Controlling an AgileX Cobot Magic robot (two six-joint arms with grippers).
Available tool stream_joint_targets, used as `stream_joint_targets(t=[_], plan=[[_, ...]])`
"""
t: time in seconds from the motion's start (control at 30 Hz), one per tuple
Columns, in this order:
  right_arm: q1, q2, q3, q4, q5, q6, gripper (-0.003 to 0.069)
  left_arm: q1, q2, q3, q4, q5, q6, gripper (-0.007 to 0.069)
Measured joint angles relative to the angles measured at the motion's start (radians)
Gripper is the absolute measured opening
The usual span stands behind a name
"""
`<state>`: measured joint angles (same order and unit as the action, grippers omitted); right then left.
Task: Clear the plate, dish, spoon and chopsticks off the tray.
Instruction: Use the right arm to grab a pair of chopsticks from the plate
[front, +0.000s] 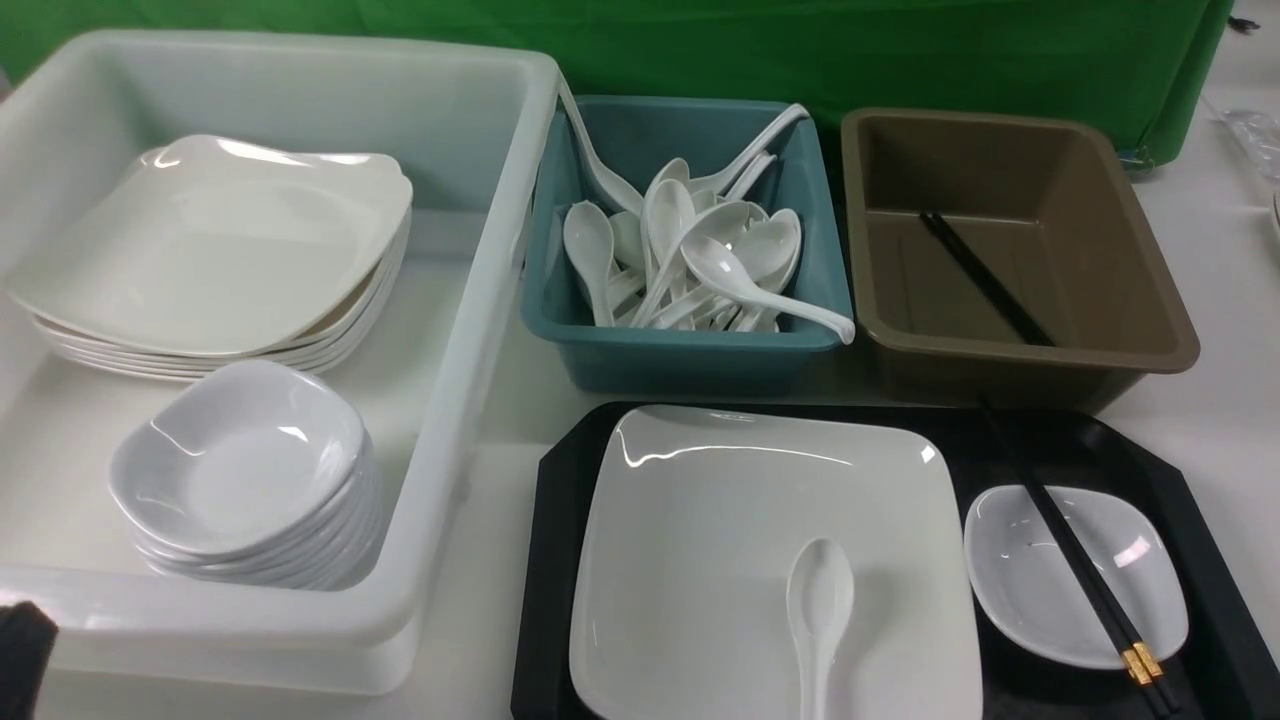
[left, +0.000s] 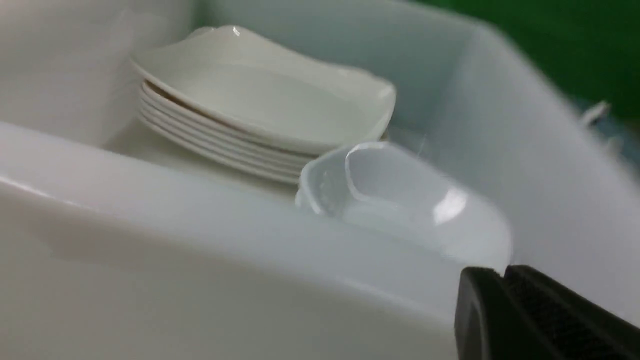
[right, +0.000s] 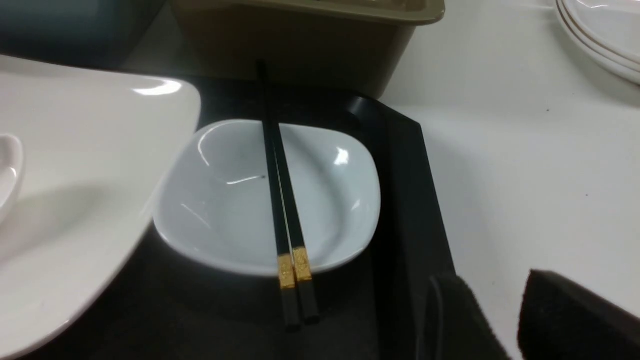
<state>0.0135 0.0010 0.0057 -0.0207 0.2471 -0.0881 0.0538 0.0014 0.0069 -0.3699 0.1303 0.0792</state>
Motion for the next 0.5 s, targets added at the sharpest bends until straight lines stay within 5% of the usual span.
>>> stream_joint_targets(t=[0.03, 0.1, 0.23, 0.37, 0.5], plan=[[0.0, 0.0, 0.0, 0.0, 0.0, 0.0, 0.0242, 0.0, 0.0, 0.0, -0.172, -0.077, -0.036, 0.0017], [0.0, 0.0, 0.0, 0.0, 0.0, 0.0, 0.0242, 0.0, 0.0, 0.0, -0.294, -0.147, -0.051, 0.0017], [0.0, 0.0, 0.0, 0.0, 0.0, 0.0, 0.0242, 0.0, 0.0, 0.0, -0.358, -0.197, -0.057, 0.0017], [0.009, -0.001, 0.0, 0.0, 0.0, 0.0, 0.0242, 0.0, 0.01, -0.102, -0.328, -0.011, -0.032, 0.0017], [0.041, -0.001, 0.0, 0.0, 0.0, 0.0, 0.0242, 0.0, 0.153, -0.301, -0.299, 0.219, 0.151, 0.0017]])
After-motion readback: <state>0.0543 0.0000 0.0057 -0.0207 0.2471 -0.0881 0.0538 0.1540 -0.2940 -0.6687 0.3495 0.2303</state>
